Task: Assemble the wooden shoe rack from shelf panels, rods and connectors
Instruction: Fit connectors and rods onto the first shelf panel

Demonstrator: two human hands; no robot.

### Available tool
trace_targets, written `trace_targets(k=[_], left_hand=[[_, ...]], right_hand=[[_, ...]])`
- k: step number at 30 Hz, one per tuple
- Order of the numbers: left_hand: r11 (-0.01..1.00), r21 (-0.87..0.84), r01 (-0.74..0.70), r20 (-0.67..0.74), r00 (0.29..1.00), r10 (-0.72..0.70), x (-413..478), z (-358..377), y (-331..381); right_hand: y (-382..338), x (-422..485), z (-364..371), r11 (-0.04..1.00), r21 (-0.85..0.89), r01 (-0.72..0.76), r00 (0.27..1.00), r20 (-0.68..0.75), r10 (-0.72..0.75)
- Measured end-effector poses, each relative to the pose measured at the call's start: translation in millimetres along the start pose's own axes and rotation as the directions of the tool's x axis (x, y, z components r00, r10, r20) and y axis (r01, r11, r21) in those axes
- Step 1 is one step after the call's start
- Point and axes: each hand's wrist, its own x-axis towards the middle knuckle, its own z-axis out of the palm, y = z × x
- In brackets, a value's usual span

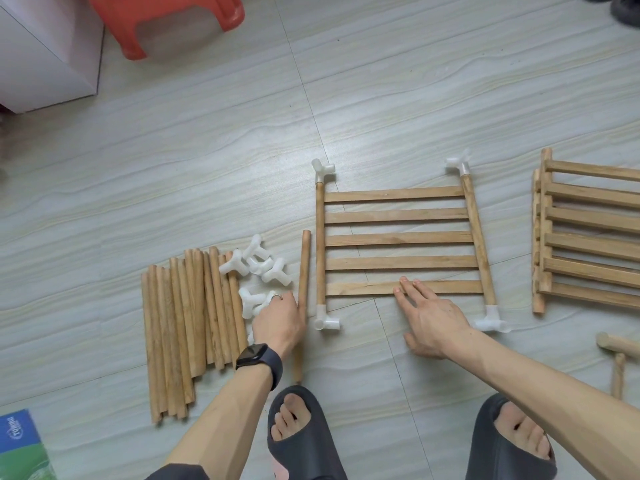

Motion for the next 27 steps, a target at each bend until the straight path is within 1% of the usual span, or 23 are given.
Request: trace_targets(k=[2,5,7,8,9,10,11,12,13,14,15,16,17,18,19,20,21,22,24,25,26,27], left_hand=[[1.000,0.026,0.005,0.090,0.996,-0.008,4,-2,-4],[0.999,-0.026,0.028,0.095,0.995,-0.025,8,-4,0],[0.987,-0.155,0.031,0.087,0.996,-0.018,13,-11,-1],[0.964,-0.266,0.029,0.098,0.995,-0.002,16,-17,-3],[0.910,-0.414,0.038,0.127,0.992,0.016,18,-24,-6],[0.810,-0.582,0.066,0.171,0.984,0.043,18,-32,-7],[0.683,-0.723,0.101,0.210,0.975,0.078,17,-41,-6],[0.566,-0.815,0.124,0.226,0.967,0.114,14,-48,-4],[0.481,-0.866,0.135,0.231,0.962,0.145,12,-50,0],[0.423,-0.894,0.147,0.239,0.955,0.173,9,-50,6],[0.391,-0.906,0.161,0.253,0.948,0.195,6,-47,14],[0.373,-0.910,0.180,0.272,0.939,0.211,1,-41,24],[0.364,-0.909,0.202,0.296,0.928,0.226,-4,-35,35],[0.356,-0.907,0.226,0.323,0.915,0.243,-10,-28,47],[0.347,-0.904,0.250,0.348,0.901,0.259,-16,-23,57],[0.328,-0.904,0.273,0.366,0.891,0.269,-20,-18,66],[0.294,-0.909,0.295,0.376,0.886,0.272,-23,-14,72],[0.237,-0.918,0.317,0.374,0.890,0.262,-23,-12,74],[0.067,-0.934,0.351,0.357,0.908,0.220,-19,-14,72],[-0.013,-0.932,0.362,0.354,0.916,0.191,-15,-17,68],[-0.076,-0.925,0.372,0.357,0.921,0.156,-12,-18,63],[-0.118,-0.919,0.377,0.364,0.924,0.120,-10,-18,58]], right_hand=[[0,-1,-2,1.000,0.000,0.000,1.000,0.011,0.000],[2,0,-1,1.000,0.025,0.001,1.000,0.010,-0.002],[4,1,-1,0.999,0.049,0.006,1.000,0.015,-0.007],[6,1,-2,0.998,0.068,0.010,1.000,0.015,-0.011],[7,1,-2,0.995,0.095,0.009,1.000,0.008,-0.010],[7,-2,-2,0.992,0.125,0.008,1.000,-0.023,-0.005],[6,-5,0,0.987,0.158,0.010,0.996,-0.084,0.003],[4,-10,4,0.978,0.207,0.017,0.987,-0.158,0.016],[0,-17,9,0.955,0.295,0.034,0.978,-0.206,0.029],[-5,-25,13,0.897,0.437,0.065,0.978,-0.206,0.030],[-12,-35,15,0.767,0.636,0.091,0.986,-0.166,0.021],[-22,-45,16,0.548,0.830,0.103,0.993,-0.122,-0.001],[-32,-51,18,0.310,0.944,0.112,0.993,-0.116,-0.007],[-39,-53,21,0.127,0.984,0.123,0.990,-0.130,0.049],[-43,-52,22,-0.018,0.992,0.126,0.983,-0.122,0.135],[-42,-52,22,-0.140,0.982,0.126,0.973,-0.094,0.213],[-37,-54,22,-0.231,0.966,0.115,0.964,-0.053,0.261],[-29,-54,23,-0.295,0.951,0.094,0.962,-0.011,0.273],[-10,-58,25,-0.367,0.930,0.035,0.967,0.061,0.246],[1,-60,26,-0.404,0.915,0.020,0.963,0.091,0.255],[10,-61,26,-0.459,0.888,0.024,0.949,0.124,0.290],[18,-61,26,-0.540,0.841,0.043,0.931,0.163,0.328]])
